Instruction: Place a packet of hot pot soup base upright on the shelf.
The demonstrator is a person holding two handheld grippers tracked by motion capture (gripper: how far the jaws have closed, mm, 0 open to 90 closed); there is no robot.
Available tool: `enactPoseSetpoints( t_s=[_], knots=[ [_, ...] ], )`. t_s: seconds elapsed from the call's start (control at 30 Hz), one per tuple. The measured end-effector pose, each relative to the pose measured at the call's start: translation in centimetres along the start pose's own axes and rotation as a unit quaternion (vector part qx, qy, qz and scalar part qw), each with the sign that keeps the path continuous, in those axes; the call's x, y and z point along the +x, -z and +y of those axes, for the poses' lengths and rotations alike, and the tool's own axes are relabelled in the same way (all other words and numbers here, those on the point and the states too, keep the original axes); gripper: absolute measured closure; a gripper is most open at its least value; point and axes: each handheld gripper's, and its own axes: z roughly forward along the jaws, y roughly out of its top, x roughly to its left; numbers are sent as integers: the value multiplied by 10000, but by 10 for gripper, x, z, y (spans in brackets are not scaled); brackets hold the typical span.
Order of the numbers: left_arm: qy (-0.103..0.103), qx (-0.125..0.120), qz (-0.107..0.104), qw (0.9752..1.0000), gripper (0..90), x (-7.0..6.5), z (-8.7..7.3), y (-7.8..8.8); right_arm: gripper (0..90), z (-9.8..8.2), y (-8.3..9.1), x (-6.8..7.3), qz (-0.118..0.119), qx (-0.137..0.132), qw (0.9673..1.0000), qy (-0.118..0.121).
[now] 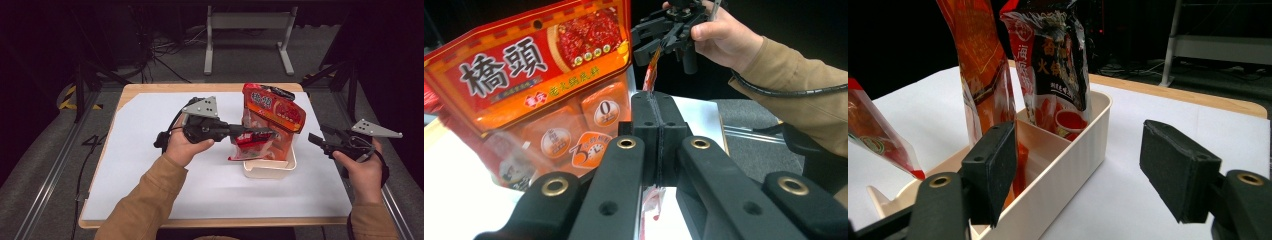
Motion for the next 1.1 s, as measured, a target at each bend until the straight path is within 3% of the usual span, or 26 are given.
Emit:
enactPoseSetpoints(
  t_s=[1.1],
  knots=[
    [-117, -180, -367, 9991, 900, 4, 1, -51, 320, -1, 0, -3, -11, -25, 10000, -57]
  ],
)
